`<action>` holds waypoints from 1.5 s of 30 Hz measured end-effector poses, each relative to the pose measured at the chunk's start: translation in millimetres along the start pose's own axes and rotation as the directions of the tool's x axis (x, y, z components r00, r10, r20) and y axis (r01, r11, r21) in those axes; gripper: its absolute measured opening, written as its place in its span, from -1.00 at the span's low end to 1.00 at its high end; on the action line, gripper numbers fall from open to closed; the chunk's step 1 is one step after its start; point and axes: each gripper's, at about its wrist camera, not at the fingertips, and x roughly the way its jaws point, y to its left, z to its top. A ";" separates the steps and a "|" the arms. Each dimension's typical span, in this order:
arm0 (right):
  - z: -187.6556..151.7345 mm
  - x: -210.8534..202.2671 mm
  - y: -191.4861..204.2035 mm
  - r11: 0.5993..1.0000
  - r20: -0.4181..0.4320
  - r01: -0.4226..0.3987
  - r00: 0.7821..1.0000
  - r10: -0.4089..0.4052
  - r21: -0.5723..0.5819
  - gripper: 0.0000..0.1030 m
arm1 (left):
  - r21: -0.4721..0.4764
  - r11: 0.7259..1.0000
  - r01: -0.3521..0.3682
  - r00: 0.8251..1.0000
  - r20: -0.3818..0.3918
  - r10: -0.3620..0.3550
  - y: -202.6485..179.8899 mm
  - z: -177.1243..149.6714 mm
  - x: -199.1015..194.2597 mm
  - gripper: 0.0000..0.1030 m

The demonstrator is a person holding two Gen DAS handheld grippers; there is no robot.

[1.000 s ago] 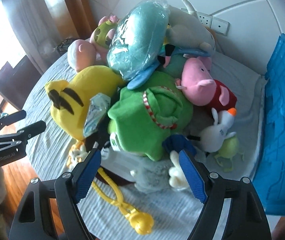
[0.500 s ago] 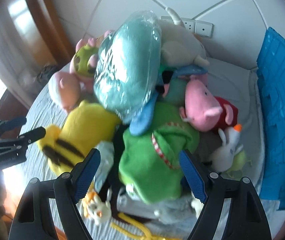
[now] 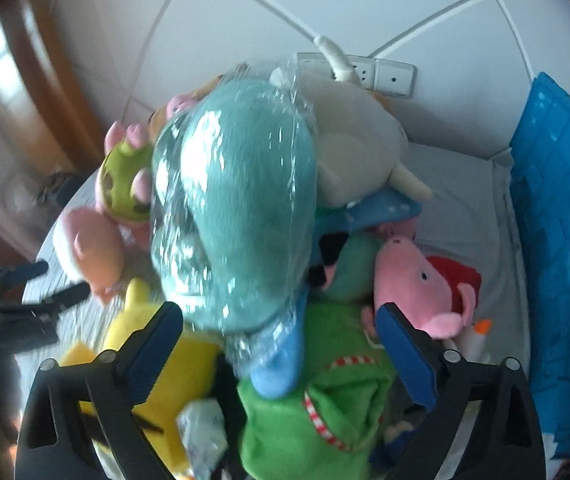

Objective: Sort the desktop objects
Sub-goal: 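Move both tools down onto the teal neck pillow in plastic bag, then close both tools on the bagged teal neck pillow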

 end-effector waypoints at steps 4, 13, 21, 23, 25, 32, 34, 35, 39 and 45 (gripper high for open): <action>17.3 15.4 10.5 0.998 0.015 0.055 0.998 -0.055 0.031 0.98 | 0.024 0.999 0.022 1.000 -0.014 -0.021 7.5 14.9 21.7 0.83; 35.7 67.0 9.3 0.985 0.024 0.121 0.992 -0.125 0.120 0.98 | 0.047 0.995 0.090 0.994 -0.059 -0.087 10.0 38.2 70.3 0.83; 36.7 92.8 -56.0 0.959 0.020 -0.019 1.000 0.014 0.282 0.98 | 0.067 0.988 0.136 0.990 -0.028 -0.135 -1.1 61.7 93.7 1.00; 38.6 94.5 -58.4 0.963 0.023 -0.028 0.999 0.023 0.268 0.98 | 0.067 0.986 0.155 0.988 -0.013 -0.154 -2.2 65.7 98.8 1.00; 39.5 96.8 -60.2 0.966 0.024 -0.039 0.999 0.034 0.257 0.98 | 0.036 0.980 0.194 0.981 -0.022 -0.193 -1.3 69.0 108.2 1.00; 36.4 101.0 -57.9 0.973 0.034 -0.048 0.999 0.041 0.225 0.98 | -0.039 0.950 0.311 0.950 -0.023 -0.312 1.7 73.0 126.7 1.00; 34.4 100.8 -57.8 0.973 0.038 -0.054 0.998 0.046 0.224 0.98 | -0.012 0.952 0.307 0.951 -0.026 -0.307 6.0 69.0 119.5 1.00; 34.2 100.7 -58.0 0.973 0.040 -0.054 0.998 0.046 0.224 0.98 | -0.004 0.953 0.304 0.952 -0.022 -0.304 9.3 65.6 114.8 1.00; 37.8 97.2 -59.3 0.974 0.048 -0.043 0.998 0.033 0.223 0.98 | 0.041 0.960 0.276 0.961 0.004 -0.276 23.6 47.8 95.1 1.00; 40.2 92.1 -66.5 0.970 0.055 -0.021 0.998 0.008 0.241 0.98 | 0.007 0.935 0.354 0.935 0.033 -0.354 33.1 36.9 104.4 1.00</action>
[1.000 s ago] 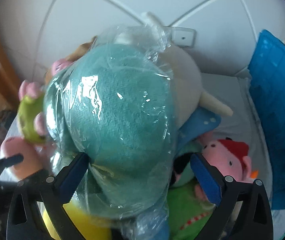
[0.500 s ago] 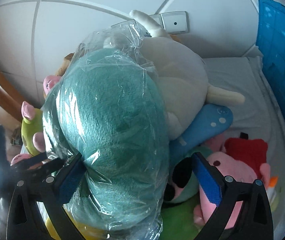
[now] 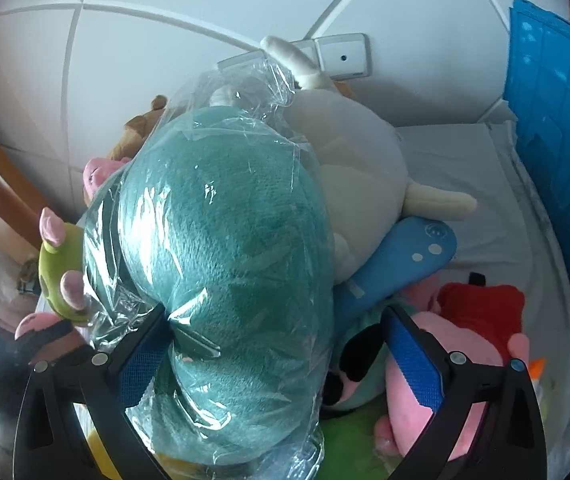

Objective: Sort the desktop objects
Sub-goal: 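Close both tools on the bagged teal neck pillow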

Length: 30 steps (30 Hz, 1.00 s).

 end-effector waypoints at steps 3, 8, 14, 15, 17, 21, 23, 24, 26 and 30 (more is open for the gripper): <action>3.2 -1.2 -5.3 1.000 -0.004 0.009 1.000 -0.009 -0.001 0.98 | -0.127 0.980 0.153 0.986 -0.042 -0.159 3.6 4.5 29.5 1.00; 8.5 -3.1 -14.2 1.000 -0.011 0.024 1.000 -0.024 -0.002 0.98 | -0.162 0.959 0.235 0.965 -0.081 -0.250 -16.2 19.1 60.3 1.00; 8.7 -1.0 -19.4 1.000 -0.030 0.002 1.000 -0.002 0.010 0.98 | -0.112 0.968 0.224 0.967 -0.101 -0.235 -26.7 24.0 69.4 1.00; 8.6 1.0 -14.8 1.000 -0.018 0.002 1.000 -0.001 0.003 0.98 | -0.113 0.969 0.221 0.967 -0.106 -0.233 -25.5 23.2 70.4 1.00; 7.5 9.8 -5.7 1.000 -0.018 -0.004 1.000 0.004 0.002 0.98 | -0.091 0.974 0.206 0.971 -0.106 -0.215 -27.2 20.9 66.5 1.00; -1.4 17.7 24.7 0.998 -0.009 0.044 0.999 -0.045 -0.053 0.74 | -0.013 0.987 0.160 0.984 -0.079 -0.161 -36.2 14.0 44.9 0.71; -3.7 7.5 25.7 0.999 0.010 0.017 1.000 -0.017 -0.034 0.62 | 0.013 0.988 0.156 0.986 -0.053 -0.155 -39.0 11.4 27.4 0.59; -4.8 1.2 23.5 1.000 0.015 -0.009 1.000 0.009 -0.018 0.60 | 0.025 0.987 0.158 0.987 -0.046 -0.157 -41.6 9.6 19.0 0.58; -7.1 -10.8 20.1 0.999 0.021 -0.035 0.999 0.035 -0.002 0.60 | 0.046 0.987 0.156 0.987 -0.035 -0.154 -49.7 5.7 2.6 0.56; -14.1 -47.4 16.6 0.998 0.060 -0.065 0.996 0.065 0.002 0.60 | 0.090 0.982 0.164 0.986 0.003 -0.165 -72.2 0.9 -38.7 0.56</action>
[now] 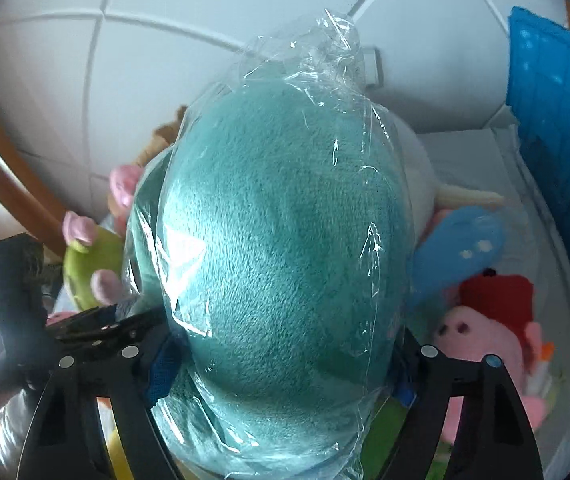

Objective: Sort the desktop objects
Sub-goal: 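Lift the teal pillow with both tools and carry it over the crate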

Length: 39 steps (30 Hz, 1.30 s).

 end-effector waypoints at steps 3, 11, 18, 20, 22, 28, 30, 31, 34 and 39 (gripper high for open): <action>-4.0 -35.6 -3.3 1.000 0.038 -0.024 0.999 0.024 0.008 0.60 | 0.033 0.999 0.004 1.000 0.025 -0.004 -24.2 2.7 -22.1 0.56; -35.9 -109.5 -14.8 0.999 0.092 -0.039 0.995 0.036 0.037 0.60 | 0.097 0.995 0.003 0.999 0.035 -0.007 -85.4 -30.1 -69.8 0.56; -55.3 -152.8 -33.1 0.998 0.114 -0.055 0.992 0.052 0.024 0.61 | 0.119 0.993 -0.003 0.999 0.037 -0.002 -113.2 -35.0 -54.7 0.56; -58.5 -164.5 -39.1 0.998 0.120 -0.062 0.991 0.060 0.015 0.61 | 0.122 0.992 -0.008 0.999 0.046 0.002 -122.0 -40.3 -56.6 0.56; -61.7 -176.3 -45.0 0.998 0.126 -0.068 0.990 0.067 0.007 0.61 | 0.121 0.993 -0.016 0.998 0.058 0.009 -138.5 -40.5 -60.7 0.56; -71.3 -211.5 -62.9 0.996 0.144 -0.087 0.986 0.088 -0.018 0.61 | 0.106 0.994 -0.040 0.993 0.112 0.028 -182.0 -48.2 -72.7 0.56; -73.6 -223.8 -69.3 0.995 0.151 -0.093 0.984 0.096 -0.029 0.61 | 0.106 0.993 -0.047 0.990 0.136 0.032 -198.1 -51.2 -78.7 0.56; -73.8 -230.7 -73.0 0.995 0.157 -0.096 0.982 0.101 -0.036 0.61 | 0.106 0.993 -0.050 0.989 0.145 0.034 -205.4 -53.0 -82.1 0.56; -74.5 -250.2 -83.1 0.993 0.175 -0.105 0.978 0.113 -0.055 0.61 | 0.118 0.992 -0.053 0.986 0.161 0.034 -224.0 -54.8 -89.1 0.56; -78.4 -270.1 -94.2 0.994 0.197 -0.101 0.974 0.109 -0.050 0.61 | 0.140 0.989 -0.041 0.986 0.163 0.018 -246.3 -56.9 -93.6 0.56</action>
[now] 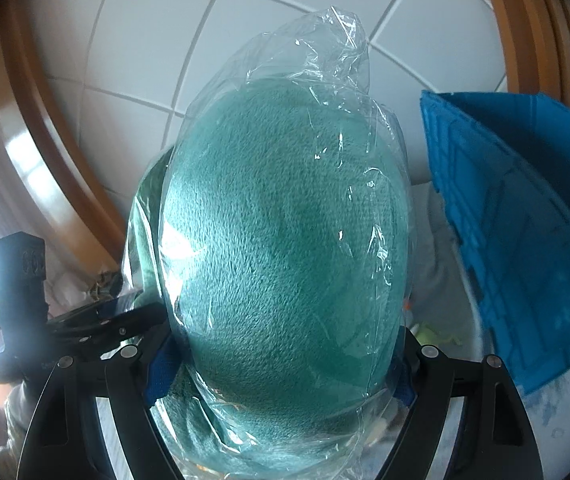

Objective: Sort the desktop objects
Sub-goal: 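Lift the teal pillow with both tools and carry it over the crate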

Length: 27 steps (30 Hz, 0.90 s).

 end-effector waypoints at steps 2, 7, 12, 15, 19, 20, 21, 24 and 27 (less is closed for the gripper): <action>-0.7 -7.4 -3.6 1.000 0.002 0.008 1.000 -0.008 0.003 0.61 | 0.006 1.000 0.011 1.000 -0.006 -0.011 -7.6 0.0 0.5 0.56; -2.2 -24.5 -11.8 0.999 0.013 0.027 1.000 -0.028 0.020 0.61 | 0.036 0.999 0.025 1.000 -0.010 -0.024 -28.2 4.1 -1.6 0.56; 4.1 -41.6 -21.2 0.999 0.033 0.037 0.999 -0.037 0.022 0.61 | 0.045 0.999 0.030 0.999 0.010 -0.031 -50.8 14.3 -5.0 0.56; 15.5 -54.8 -37.5 0.999 0.050 0.034 0.998 -0.034 0.009 0.61 | 0.054 0.998 0.026 0.999 0.027 -0.028 -72.4 25.1 -2.5 0.56; 34.2 -71.6 -70.8 1.000 0.071 0.022 0.997 -0.022 -0.010 0.61 | 0.058 0.998 0.016 0.998 0.054 -0.019 -108.1 38.8 11.2 0.56; 38.8 -75.9 -79.1 1.000 0.076 0.020 0.997 -0.019 -0.014 0.61 | 0.054 0.998 0.012 0.998 0.061 -0.016 -120.0 42.3 17.7 0.56; 43.5 -80.1 -87.4 1.000 0.081 0.017 0.997 -0.015 -0.019 0.61 | 0.051 0.999 0.008 0.998 0.070 -0.012 -133.0 45.9 24.7 0.56; 63.5 -90.6 -128.2 0.999 0.088 -0.003 0.996 0.006 -0.039 0.61 | 0.040 0.999 -0.002 0.996 0.094 -0.001 -169.4 56.3 43.8 0.56; 84.5 -110.8 -167.5 0.998 0.095 -0.007 0.995 0.012 -0.056 0.61 | 0.031 1.000 -0.004 0.994 0.111 0.000 -211.2 71.4 65.6 0.56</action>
